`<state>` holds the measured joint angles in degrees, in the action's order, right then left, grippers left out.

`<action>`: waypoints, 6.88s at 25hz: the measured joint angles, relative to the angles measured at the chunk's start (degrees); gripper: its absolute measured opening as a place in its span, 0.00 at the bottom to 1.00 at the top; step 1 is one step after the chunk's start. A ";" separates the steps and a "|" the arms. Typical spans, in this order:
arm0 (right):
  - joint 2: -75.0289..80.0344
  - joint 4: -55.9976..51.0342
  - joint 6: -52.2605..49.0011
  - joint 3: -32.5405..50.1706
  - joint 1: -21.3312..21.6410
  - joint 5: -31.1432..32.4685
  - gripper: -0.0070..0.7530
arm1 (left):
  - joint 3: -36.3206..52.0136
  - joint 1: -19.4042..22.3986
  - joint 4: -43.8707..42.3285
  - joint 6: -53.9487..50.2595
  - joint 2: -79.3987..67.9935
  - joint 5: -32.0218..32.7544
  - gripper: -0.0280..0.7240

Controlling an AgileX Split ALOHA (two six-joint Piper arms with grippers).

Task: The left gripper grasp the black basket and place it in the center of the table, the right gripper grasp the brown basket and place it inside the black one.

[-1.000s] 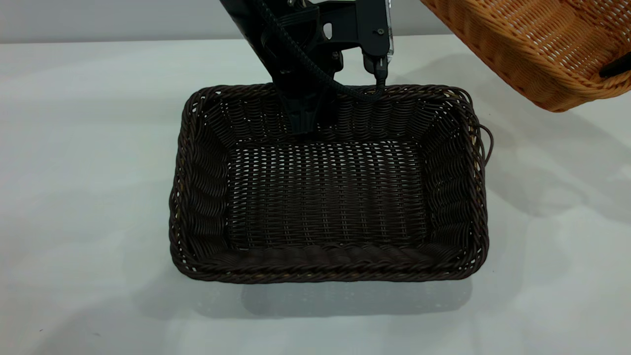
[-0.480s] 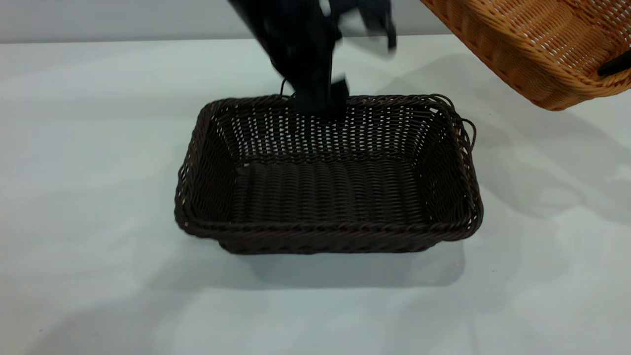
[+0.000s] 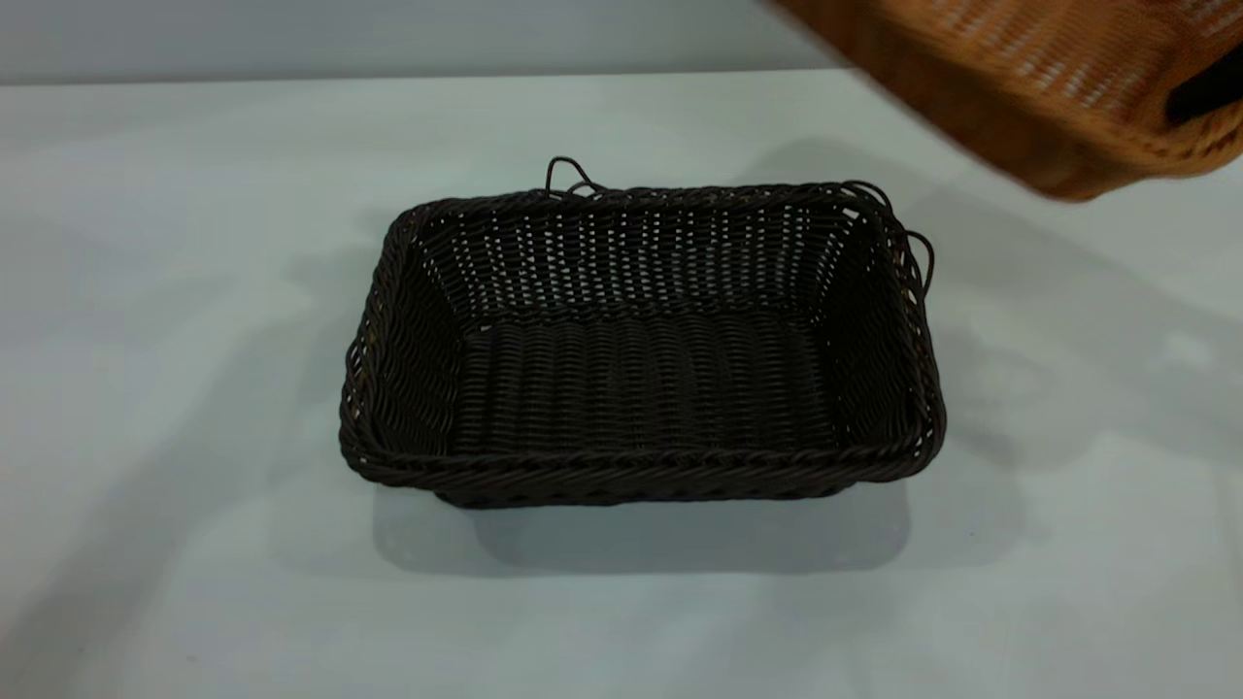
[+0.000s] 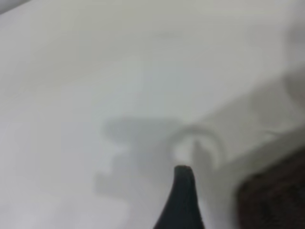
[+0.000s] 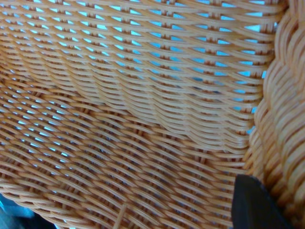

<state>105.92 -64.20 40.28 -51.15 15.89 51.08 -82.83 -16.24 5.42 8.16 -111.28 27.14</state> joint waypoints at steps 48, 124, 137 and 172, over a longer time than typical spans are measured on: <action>7.03 45.71 -28.66 -29.49 -30.78 7.09 0.84 | 0.00 12.79 -4.81 2.37 6.89 -0.13 0.81; -106.84 49.74 -26.20 24.10 -30.78 15.17 0.78 | 54.81 12.79 -1.91 -1.92 112.45 36.99 0.81; -106.84 49.69 -26.20 24.10 -30.78 15.17 0.78 | 54.91 17.08 -5.42 -10.13 112.45 36.99 0.81; -106.84 59.33 -40.28 24.17 -9.74 14.77 0.77 | 54.91 17.22 -5.42 -10.13 112.45 36.99 0.81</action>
<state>-0.91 -4.86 0.00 -26.99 6.15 65.85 -27.92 0.98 0.00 -1.97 1.17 64.13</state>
